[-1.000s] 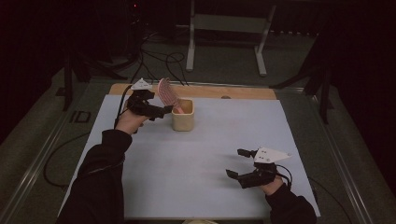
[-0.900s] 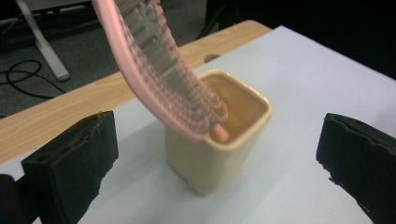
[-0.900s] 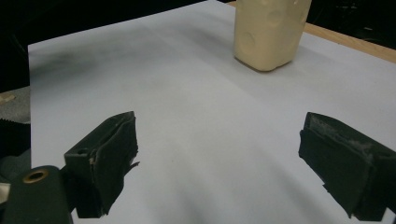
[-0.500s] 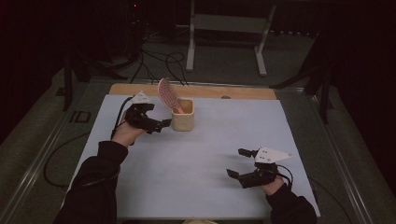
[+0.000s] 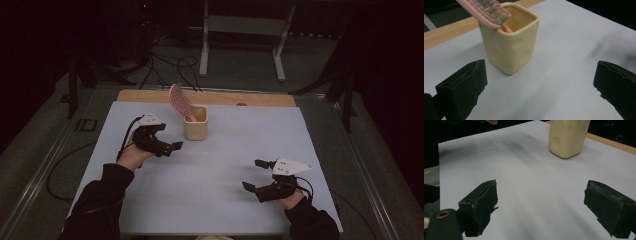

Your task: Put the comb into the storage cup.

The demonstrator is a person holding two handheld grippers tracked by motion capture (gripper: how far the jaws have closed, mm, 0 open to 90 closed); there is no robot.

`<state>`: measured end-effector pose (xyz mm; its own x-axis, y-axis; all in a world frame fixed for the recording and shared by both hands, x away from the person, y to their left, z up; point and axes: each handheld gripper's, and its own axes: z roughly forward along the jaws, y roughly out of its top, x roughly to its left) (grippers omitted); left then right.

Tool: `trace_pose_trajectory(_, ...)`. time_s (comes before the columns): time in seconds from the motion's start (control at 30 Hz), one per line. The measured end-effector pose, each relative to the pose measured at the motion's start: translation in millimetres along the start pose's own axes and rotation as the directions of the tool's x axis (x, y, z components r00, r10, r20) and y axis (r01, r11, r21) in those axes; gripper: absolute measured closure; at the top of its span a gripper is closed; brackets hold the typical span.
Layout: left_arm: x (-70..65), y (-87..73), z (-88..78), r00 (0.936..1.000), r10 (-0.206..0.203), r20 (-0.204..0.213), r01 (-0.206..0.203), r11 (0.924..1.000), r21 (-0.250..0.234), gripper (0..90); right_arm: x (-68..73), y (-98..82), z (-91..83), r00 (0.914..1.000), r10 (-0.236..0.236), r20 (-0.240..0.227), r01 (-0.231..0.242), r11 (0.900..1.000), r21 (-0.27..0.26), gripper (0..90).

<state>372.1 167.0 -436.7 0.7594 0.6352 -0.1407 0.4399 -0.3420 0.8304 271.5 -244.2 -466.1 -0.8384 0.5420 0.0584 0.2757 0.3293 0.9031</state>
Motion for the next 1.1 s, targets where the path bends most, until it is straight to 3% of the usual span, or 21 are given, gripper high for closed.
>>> trace_pose_trajectory(0.43,-19.6,-27.9,-5.1,0.9985,0.033,0.044,-0.034,0.9991,0.025,0.0,0.6,-0.2,-0.4,1.0,0.007,-0.003,-0.007,1.0,-0.001,11.2)
trace_pose_trajectory(0.83,-33.0,-59.0,-13.9,0.9959,0.019,0.088,-0.021,0.9995,0.023,0.0,-0.5,-1.8,-2.5,1.0,0.003,-0.005,-0.003,1.0,-0.01,11.2)
trace_pose_trajectory(1.1,-39.2,-77.7,-20.1,0.9942,0.031,0.103,-0.032,0.9994,0.014,0.0,-1.4,-3.4,-3.3,1.0,0.007,-0.006,-0.008,1.0,-0.011,11.2)
